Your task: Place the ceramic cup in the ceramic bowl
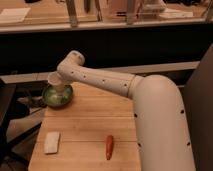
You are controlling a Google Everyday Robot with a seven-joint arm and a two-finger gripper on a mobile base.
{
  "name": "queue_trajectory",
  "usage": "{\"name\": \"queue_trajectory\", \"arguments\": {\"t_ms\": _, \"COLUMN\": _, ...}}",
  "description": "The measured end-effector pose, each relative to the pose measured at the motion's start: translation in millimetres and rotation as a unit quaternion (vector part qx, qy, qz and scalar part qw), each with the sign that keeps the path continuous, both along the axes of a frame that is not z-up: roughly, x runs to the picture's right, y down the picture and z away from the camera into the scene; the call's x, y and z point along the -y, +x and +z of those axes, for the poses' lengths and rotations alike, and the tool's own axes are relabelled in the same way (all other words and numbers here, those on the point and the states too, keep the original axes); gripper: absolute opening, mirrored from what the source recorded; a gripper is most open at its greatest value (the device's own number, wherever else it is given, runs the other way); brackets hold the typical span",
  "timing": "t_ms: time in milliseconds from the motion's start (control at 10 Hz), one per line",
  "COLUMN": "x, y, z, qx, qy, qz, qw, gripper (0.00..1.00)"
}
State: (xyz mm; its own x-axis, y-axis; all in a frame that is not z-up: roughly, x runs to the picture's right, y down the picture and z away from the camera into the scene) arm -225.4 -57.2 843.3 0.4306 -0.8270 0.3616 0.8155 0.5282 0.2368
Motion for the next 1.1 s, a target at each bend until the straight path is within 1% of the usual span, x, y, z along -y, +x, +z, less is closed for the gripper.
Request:
{"name": "queue_trajectory", "arguments": {"t_ms": 100, "x": -0.1, "y": 0.2, "z": 0.3, "qx": 0.001, "qy": 0.0, "qz": 0.0, "qw": 1.0, "gripper": 0.13}}
{"name": "queue_trajectory", "arguments": {"t_ms": 400, "x": -0.4, "y": 2.4, "z": 2.4, "qx": 0.003, "qy": 0.002, "qz": 0.0, "qw": 1.0, "gripper": 0.26}}
{"name": "queue_trajectory", "arguments": {"t_ms": 500, "x": -0.2, "y": 2.8, "z": 2.6, "qx": 0.004, "qy": 0.003, "qz": 0.0, "qw": 1.0, "gripper": 0.29}}
{"name": "queue_trajectory", "arguments": {"t_ms": 1100, "x": -0.6, "y": 6.0, "z": 5.0, "qx": 0.009, "qy": 0.006, "qz": -0.001, "qw": 0.9999, "gripper": 0.29}}
